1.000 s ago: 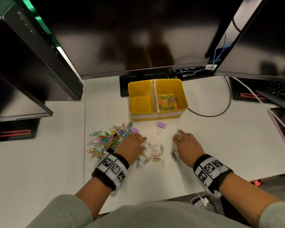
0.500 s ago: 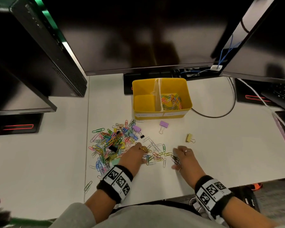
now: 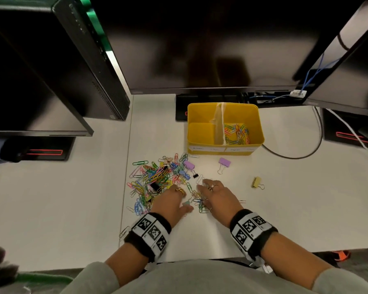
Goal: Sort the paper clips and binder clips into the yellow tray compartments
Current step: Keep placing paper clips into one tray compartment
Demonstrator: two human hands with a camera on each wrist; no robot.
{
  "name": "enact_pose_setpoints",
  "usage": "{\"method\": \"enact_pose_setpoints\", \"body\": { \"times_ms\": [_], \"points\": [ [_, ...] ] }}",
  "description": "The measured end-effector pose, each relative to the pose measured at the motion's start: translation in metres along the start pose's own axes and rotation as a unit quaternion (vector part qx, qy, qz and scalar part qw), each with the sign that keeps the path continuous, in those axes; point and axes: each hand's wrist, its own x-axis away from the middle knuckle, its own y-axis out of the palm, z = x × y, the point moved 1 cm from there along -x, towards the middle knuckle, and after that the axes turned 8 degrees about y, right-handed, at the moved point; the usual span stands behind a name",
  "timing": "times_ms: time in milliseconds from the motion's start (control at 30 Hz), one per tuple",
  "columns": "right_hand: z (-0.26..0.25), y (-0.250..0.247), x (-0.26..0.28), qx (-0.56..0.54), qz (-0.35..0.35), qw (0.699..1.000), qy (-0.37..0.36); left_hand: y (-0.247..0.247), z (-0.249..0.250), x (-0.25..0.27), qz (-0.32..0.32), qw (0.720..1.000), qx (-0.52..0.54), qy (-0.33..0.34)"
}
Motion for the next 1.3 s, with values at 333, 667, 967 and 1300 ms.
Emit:
{"method": "enact_pose_setpoints", "body": {
  "times_ms": [333,667,967,1300],
  "points": [
    [0.013,-0.007,0.005,-0.020,0.131,0.991,0.028,0.009,0.009,-0.018,-0.031,0.999,-0.006,-0.004],
    [-0.017,-0.012,-0.019,-0.089,0.013,0.994,0.058,0.006,0.001,-0.008,-0.002,0.999,0.023,-0.048],
    [0.050,-0.044,-0.021,-0.154,0.176,0.952,0.197,-0.064,-0.032,-0.006,0.212,0.971,0.082,-0.073],
    [-0.042,-0.006,-0.019,-0.016,-0.033,0.989,-0.143,-0.075,-0.091,-0.014,0.179,0.979,0.027,-0.095]
  ]
}}
